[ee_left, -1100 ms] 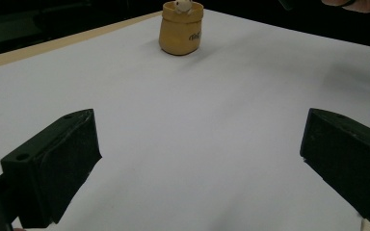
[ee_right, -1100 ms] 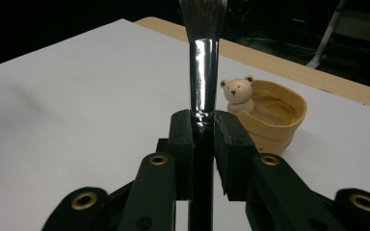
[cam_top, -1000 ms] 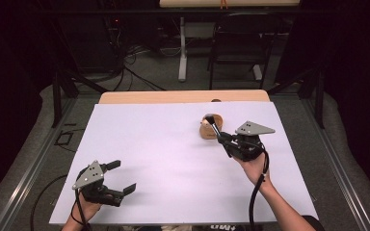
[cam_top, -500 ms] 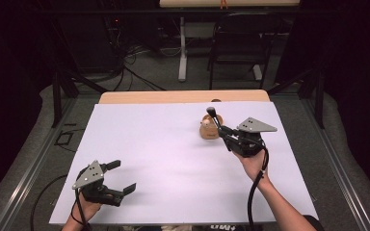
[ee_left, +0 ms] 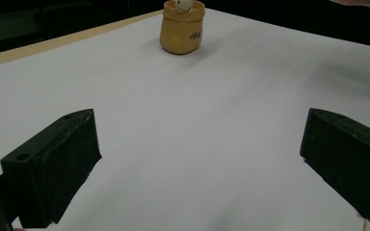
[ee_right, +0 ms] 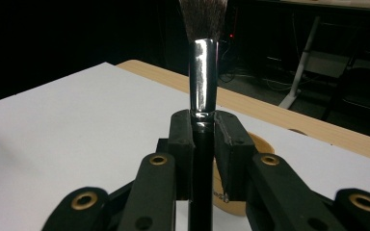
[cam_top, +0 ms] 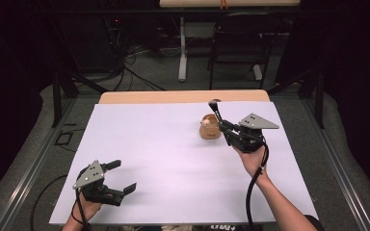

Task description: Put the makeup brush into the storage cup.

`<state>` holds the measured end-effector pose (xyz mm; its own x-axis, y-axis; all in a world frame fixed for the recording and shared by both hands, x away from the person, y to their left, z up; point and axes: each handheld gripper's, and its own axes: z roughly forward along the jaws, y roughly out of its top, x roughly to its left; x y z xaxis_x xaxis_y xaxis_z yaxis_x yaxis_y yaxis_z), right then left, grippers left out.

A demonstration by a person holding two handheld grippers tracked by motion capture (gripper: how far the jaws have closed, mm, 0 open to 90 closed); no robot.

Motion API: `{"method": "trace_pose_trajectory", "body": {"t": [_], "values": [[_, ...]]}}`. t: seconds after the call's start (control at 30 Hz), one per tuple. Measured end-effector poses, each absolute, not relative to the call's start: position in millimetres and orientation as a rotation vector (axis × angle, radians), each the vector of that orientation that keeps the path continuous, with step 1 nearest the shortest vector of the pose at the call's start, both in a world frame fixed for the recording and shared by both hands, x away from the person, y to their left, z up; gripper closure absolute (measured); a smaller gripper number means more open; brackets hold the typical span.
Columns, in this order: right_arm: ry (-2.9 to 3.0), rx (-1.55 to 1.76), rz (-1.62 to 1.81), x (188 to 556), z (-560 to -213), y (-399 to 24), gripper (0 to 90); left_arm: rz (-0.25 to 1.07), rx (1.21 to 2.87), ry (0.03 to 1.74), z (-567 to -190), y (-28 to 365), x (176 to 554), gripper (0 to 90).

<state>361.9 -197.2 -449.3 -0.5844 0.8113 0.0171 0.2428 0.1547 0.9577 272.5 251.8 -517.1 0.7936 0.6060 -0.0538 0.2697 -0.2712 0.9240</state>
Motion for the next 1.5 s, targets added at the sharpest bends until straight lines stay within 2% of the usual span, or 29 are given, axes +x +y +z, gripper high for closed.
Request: {"method": "trace_pose_trajectory", "body": {"t": [1.5], "values": [[1.810,0.943,1.502,403,-445,-193,77.9,0.369,1.859,0.666,-517,252,273,0.1]]}}
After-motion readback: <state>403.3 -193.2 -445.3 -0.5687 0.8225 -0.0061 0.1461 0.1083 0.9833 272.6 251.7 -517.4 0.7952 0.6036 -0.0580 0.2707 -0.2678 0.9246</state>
